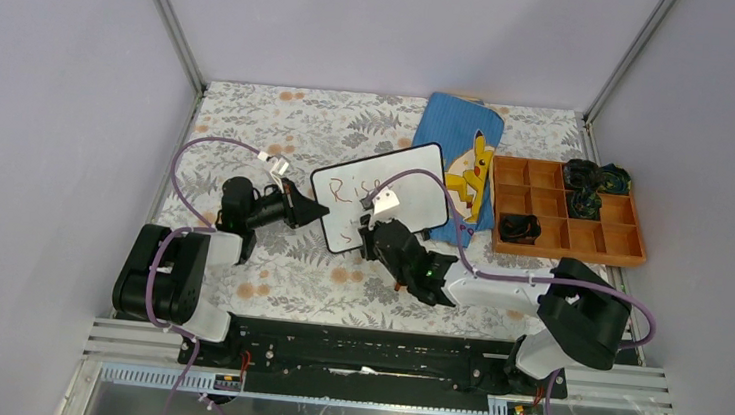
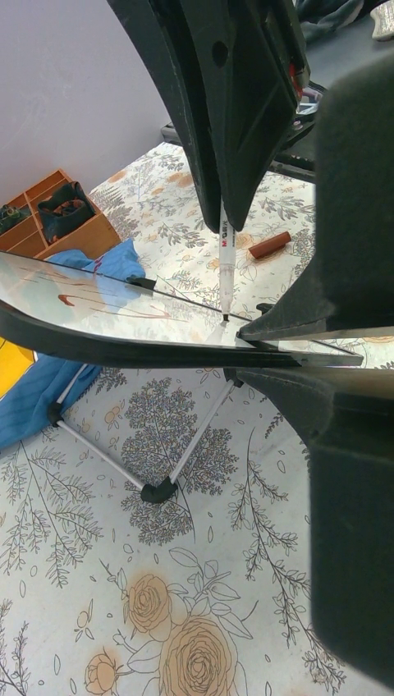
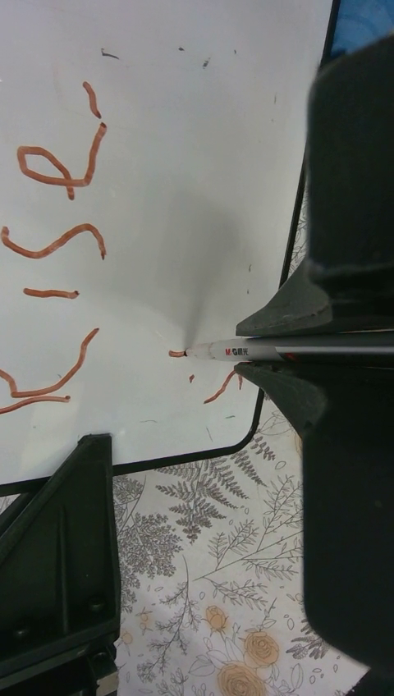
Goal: Write a sentence on the whiteboard
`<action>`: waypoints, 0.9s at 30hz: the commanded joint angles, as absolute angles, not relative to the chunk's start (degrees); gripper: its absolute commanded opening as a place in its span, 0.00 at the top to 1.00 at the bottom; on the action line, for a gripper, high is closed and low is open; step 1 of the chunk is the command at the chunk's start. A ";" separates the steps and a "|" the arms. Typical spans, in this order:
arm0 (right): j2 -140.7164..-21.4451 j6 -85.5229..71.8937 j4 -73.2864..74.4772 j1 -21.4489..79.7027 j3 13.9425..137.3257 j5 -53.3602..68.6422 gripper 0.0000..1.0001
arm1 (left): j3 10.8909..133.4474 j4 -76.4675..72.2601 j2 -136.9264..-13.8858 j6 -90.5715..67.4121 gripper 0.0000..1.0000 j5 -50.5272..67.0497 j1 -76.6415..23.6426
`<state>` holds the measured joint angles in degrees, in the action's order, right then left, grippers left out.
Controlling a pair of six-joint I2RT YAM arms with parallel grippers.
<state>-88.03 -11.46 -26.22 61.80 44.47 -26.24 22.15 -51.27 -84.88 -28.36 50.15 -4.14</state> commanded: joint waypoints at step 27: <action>-86.40 -14.66 -26.03 62.41 40.06 -26.30 1.00 | 22.15 -45.00 -85.37 -25.14 1.00 47.92 -5.71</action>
<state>-86.83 -14.41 -26.33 62.35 39.20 -25.78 22.17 -50.94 -84.62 -27.94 49.95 -4.40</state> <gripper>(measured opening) 0.168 0.181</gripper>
